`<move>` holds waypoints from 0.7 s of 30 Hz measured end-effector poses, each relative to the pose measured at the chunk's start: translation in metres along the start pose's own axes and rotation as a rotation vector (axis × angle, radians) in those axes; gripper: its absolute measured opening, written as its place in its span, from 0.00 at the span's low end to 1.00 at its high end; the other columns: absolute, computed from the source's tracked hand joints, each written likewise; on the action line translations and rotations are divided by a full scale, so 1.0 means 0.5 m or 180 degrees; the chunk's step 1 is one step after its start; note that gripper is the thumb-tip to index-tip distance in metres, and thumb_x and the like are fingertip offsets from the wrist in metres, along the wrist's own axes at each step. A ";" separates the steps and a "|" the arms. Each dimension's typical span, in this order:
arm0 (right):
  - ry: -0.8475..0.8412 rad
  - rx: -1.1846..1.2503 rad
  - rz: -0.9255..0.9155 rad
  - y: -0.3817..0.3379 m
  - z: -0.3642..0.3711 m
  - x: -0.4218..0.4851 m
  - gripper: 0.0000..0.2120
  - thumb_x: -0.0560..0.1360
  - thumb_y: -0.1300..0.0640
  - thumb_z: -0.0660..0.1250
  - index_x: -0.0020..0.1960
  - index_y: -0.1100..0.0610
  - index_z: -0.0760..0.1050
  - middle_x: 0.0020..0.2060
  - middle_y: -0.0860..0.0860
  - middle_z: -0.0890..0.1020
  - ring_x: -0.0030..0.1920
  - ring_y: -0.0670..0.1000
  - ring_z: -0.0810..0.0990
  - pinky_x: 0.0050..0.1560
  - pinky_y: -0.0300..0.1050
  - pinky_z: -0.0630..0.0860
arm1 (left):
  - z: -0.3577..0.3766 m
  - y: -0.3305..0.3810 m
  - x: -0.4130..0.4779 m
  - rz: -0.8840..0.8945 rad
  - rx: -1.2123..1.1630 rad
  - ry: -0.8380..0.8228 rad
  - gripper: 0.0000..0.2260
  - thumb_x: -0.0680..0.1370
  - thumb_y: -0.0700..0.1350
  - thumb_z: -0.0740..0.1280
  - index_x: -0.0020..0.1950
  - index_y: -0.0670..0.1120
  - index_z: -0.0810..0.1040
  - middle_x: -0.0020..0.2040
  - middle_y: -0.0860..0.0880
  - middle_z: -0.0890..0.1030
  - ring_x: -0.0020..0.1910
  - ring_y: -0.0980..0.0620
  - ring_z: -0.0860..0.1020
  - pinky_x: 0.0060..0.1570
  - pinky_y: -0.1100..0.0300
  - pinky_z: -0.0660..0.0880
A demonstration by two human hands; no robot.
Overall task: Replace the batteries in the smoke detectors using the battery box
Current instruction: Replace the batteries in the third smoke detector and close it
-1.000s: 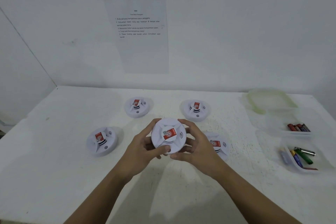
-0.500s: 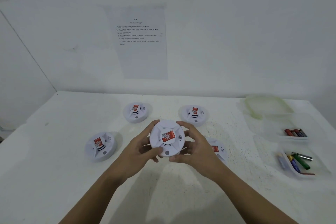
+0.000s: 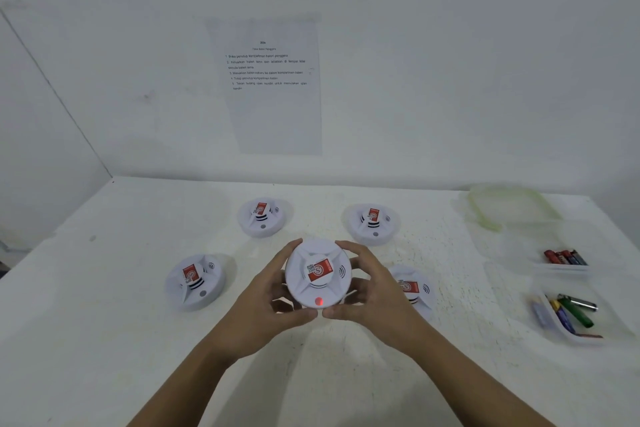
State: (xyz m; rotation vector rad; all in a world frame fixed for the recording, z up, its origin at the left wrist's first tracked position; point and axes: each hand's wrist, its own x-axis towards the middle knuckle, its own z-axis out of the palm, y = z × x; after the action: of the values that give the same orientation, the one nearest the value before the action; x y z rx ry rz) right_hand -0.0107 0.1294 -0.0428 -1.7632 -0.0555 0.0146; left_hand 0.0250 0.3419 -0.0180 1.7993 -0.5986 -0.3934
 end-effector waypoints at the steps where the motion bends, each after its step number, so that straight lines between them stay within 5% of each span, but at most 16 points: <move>1: -0.0032 0.0027 0.0013 0.000 -0.001 -0.002 0.42 0.65 0.60 0.83 0.71 0.41 0.66 0.59 0.43 0.80 0.52 0.52 0.84 0.49 0.45 0.83 | 0.001 -0.003 -0.001 -0.0009 -0.0012 0.0013 0.38 0.74 0.40 0.76 0.74 0.66 0.62 0.65 0.52 0.79 0.54 0.41 0.80 0.52 0.41 0.80; 13: -0.0155 0.0038 0.0073 -0.004 -0.010 -0.007 0.40 0.69 0.63 0.79 0.73 0.41 0.67 0.59 0.45 0.79 0.49 0.54 0.84 0.53 0.51 0.84 | -0.008 -0.021 -0.007 -0.0070 -0.0067 0.0078 0.39 0.73 0.41 0.77 0.75 0.64 0.62 0.66 0.53 0.79 0.60 0.43 0.79 0.55 0.48 0.81; 21: -0.0024 -0.0129 0.0135 0.007 0.016 -0.013 0.39 0.70 0.61 0.79 0.71 0.38 0.65 0.61 0.42 0.78 0.50 0.48 0.83 0.48 0.41 0.82 | -0.006 -0.041 -0.007 -0.0120 0.0096 0.0067 0.39 0.74 0.43 0.76 0.77 0.63 0.59 0.65 0.53 0.79 0.55 0.43 0.80 0.54 0.48 0.81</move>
State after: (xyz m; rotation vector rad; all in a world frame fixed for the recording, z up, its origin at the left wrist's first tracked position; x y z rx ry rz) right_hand -0.0177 0.1361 -0.0478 -1.8047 -0.0240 0.0510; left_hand 0.0279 0.3510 -0.0367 1.8435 -0.5593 -0.3926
